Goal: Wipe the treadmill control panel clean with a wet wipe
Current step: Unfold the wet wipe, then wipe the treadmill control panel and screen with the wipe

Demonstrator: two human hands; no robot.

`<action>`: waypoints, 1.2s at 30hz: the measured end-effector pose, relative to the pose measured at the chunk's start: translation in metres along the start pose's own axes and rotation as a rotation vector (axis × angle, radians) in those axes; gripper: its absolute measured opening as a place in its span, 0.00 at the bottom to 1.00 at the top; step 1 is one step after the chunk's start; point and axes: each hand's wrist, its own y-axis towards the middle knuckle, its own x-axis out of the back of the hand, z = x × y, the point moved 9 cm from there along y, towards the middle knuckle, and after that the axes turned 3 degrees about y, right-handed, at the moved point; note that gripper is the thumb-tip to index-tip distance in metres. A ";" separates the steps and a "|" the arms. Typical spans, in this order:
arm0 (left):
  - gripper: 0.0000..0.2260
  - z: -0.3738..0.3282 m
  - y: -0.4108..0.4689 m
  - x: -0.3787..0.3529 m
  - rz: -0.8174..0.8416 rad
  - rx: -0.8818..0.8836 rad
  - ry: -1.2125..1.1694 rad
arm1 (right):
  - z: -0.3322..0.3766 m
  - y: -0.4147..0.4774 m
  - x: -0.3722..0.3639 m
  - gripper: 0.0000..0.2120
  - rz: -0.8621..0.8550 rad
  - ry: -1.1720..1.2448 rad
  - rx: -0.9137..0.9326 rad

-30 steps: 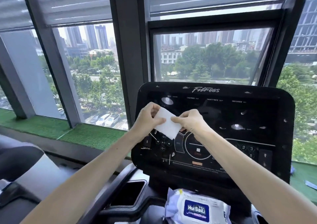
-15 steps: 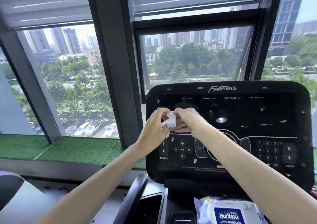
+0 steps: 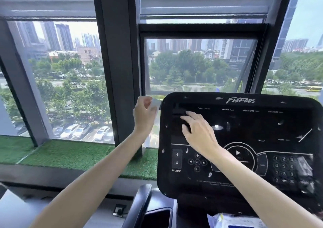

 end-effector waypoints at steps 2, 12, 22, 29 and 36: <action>0.06 -0.035 0.020 -0.006 -0.028 -0.259 0.182 | 0.005 0.007 -0.018 0.23 0.039 -0.195 0.133; 0.11 -0.025 -0.007 -0.066 0.364 -0.862 0.618 | 0.001 0.020 -0.038 0.33 0.041 -0.445 0.326; 0.09 -0.030 0.010 -0.064 0.367 -0.720 0.517 | 0.001 0.017 -0.041 0.34 0.072 -0.400 0.351; 0.08 -0.020 -0.002 -0.055 0.373 -0.675 0.507 | 0.000 0.016 -0.040 0.35 0.074 -0.402 0.363; 0.10 -0.016 -0.006 -0.052 0.457 -0.711 0.533 | -0.002 0.017 -0.041 0.36 0.125 -0.409 0.379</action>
